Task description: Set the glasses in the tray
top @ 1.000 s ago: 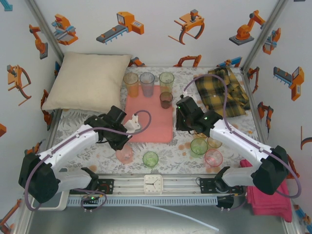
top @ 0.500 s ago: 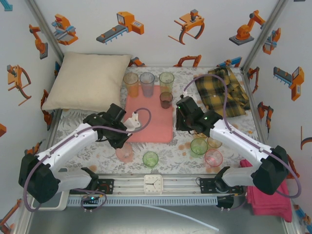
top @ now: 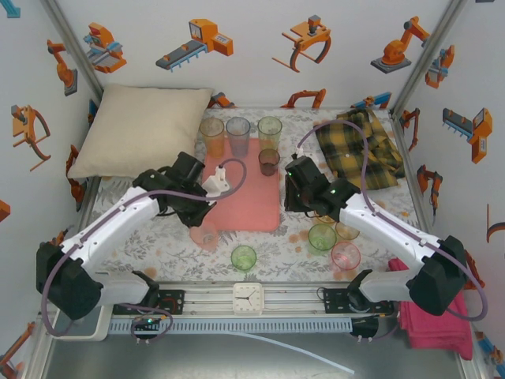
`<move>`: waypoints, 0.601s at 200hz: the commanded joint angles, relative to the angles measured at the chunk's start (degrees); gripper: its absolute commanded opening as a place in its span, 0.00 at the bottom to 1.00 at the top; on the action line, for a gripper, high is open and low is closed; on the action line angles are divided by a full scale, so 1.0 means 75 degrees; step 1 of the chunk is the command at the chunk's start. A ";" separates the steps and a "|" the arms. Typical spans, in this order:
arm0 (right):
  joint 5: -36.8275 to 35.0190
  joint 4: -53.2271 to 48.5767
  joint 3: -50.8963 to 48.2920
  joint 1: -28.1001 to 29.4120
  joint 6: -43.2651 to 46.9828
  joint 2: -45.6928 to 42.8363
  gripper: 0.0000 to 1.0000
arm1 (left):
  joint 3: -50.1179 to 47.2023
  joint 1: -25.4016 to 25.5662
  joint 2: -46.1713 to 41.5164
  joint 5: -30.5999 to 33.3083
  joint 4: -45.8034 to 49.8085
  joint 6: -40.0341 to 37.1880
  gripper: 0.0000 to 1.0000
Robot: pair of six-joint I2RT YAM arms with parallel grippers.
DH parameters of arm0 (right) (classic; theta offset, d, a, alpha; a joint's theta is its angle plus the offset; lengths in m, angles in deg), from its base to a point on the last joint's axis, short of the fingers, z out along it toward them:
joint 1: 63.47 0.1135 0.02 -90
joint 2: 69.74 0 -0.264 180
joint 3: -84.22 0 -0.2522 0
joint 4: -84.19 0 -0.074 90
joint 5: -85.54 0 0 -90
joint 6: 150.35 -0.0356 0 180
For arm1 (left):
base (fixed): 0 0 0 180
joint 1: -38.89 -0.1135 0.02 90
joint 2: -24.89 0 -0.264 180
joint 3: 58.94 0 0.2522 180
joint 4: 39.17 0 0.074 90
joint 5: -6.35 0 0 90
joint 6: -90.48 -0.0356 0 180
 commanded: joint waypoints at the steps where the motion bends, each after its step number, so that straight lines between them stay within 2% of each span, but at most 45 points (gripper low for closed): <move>1: -0.0202 0.0042 -0.0147 0.0034 -0.0123 -0.0241 0.37 | 0.0668 -0.0178 0.0411 -0.0052 -0.0008 -0.0201 0.14; 46: -0.0226 0.0051 -0.0129 0.0012 -0.0096 -0.0215 0.37 | 0.2060 -0.0684 0.1806 -0.0263 -0.0317 -0.0187 0.14; 120: -0.0213 0.0029 -0.0099 -0.0059 -0.0104 -0.0267 0.37 | 0.3899 -0.0773 0.3932 0.0092 -0.0950 0.0054 0.12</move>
